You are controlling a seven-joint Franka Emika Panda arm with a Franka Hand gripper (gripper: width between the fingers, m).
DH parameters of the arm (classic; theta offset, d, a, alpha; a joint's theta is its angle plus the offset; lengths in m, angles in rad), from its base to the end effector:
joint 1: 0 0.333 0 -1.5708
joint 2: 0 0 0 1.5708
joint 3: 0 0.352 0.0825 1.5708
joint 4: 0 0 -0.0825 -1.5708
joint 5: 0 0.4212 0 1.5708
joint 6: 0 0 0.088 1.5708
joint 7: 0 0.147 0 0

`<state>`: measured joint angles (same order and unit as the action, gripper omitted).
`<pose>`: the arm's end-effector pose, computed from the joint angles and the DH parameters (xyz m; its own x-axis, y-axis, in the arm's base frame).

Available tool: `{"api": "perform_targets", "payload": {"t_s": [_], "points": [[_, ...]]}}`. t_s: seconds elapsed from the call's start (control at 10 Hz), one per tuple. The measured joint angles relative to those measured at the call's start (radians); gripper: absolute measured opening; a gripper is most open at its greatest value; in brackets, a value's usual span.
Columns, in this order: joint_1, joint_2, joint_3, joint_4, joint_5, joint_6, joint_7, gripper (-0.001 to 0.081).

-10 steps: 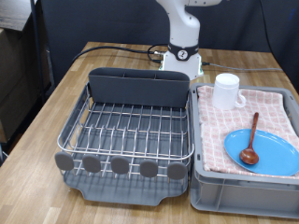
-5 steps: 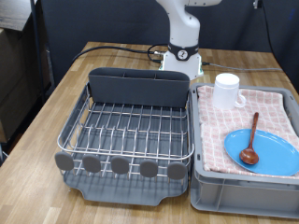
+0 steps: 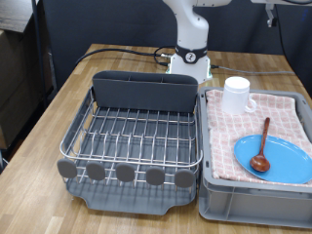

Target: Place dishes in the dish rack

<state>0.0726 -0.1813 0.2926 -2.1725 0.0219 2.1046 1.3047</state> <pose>0.5032 0.1986 0.4571 0.5773 -0.8144 0.0588 -0.8090 -0.5802 -0.0938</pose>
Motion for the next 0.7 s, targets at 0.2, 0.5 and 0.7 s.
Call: {"api": "perform_targets", "payload": {"t_s": [0.2, 0.5, 0.7], "points": [[0.000, 0.032, 0.000, -0.037, -0.024, 0.069, -0.005, 0.0803], [0.000, 0.044, 0.003, -0.047, -0.051, 0.093, -0.010, 0.0803], [0.000, 0.074, 0.022, -0.056, -0.139, 0.146, 0.048, 0.0803]]}}
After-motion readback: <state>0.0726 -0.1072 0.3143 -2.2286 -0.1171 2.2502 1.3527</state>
